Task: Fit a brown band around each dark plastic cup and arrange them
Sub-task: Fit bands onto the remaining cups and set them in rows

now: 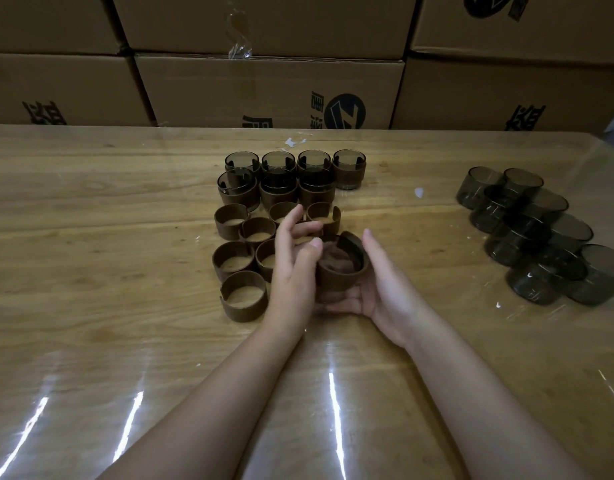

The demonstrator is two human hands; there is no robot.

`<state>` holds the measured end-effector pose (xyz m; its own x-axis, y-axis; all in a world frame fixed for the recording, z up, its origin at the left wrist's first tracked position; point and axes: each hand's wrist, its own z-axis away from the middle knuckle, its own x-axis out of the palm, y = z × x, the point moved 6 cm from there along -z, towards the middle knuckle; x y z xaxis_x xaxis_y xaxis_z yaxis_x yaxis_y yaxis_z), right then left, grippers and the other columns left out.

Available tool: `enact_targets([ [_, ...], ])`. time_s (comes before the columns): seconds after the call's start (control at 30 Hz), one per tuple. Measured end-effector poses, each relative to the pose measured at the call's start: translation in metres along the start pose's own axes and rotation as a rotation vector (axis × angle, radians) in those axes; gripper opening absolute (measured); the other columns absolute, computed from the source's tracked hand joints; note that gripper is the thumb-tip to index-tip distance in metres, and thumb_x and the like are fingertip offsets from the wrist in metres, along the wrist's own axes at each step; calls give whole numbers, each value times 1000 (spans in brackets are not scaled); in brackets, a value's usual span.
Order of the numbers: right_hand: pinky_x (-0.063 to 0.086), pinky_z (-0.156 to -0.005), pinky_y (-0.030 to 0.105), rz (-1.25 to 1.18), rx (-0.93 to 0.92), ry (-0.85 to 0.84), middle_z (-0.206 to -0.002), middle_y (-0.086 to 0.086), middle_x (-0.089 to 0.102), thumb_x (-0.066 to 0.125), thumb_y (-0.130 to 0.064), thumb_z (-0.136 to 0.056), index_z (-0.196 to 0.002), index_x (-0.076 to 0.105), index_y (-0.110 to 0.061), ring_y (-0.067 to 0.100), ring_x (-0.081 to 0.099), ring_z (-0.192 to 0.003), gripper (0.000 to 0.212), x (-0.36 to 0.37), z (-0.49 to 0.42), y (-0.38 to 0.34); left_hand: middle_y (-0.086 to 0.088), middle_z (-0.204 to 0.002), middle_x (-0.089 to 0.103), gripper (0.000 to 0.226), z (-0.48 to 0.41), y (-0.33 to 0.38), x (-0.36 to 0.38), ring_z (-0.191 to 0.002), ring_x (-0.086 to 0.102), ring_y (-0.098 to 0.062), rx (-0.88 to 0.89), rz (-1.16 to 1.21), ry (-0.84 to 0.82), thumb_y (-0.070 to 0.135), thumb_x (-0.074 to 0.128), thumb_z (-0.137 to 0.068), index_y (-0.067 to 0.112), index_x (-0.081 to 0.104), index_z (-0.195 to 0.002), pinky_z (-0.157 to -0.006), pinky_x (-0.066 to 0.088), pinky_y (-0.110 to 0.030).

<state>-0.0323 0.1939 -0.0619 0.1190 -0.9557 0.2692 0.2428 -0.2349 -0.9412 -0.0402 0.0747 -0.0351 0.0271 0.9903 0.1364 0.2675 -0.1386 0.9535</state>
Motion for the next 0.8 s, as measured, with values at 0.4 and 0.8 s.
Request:
enact_targets([
  [0.4,58,-71,35,-119,-343,298,-104,8,73,57,-46,-87,-126,57,-4,29,71,-94,57,-17,4,-14,-14,-131,58,59,-4,-15,9,-123,56,-26,-221,-22,-134,49,51,-92,6,54,-132,-107,41,-50],
  [0.8,59,-77,40,-136,-342,262,-114,16,69,51,-42,-87,-131,53,-2,32,69,-101,59,-16,7,-16,-13,-118,69,39,-5,-17,7,-113,64,-25,-311,305,-272,45,58,-87,19,72,-112,-89,54,-30],
])
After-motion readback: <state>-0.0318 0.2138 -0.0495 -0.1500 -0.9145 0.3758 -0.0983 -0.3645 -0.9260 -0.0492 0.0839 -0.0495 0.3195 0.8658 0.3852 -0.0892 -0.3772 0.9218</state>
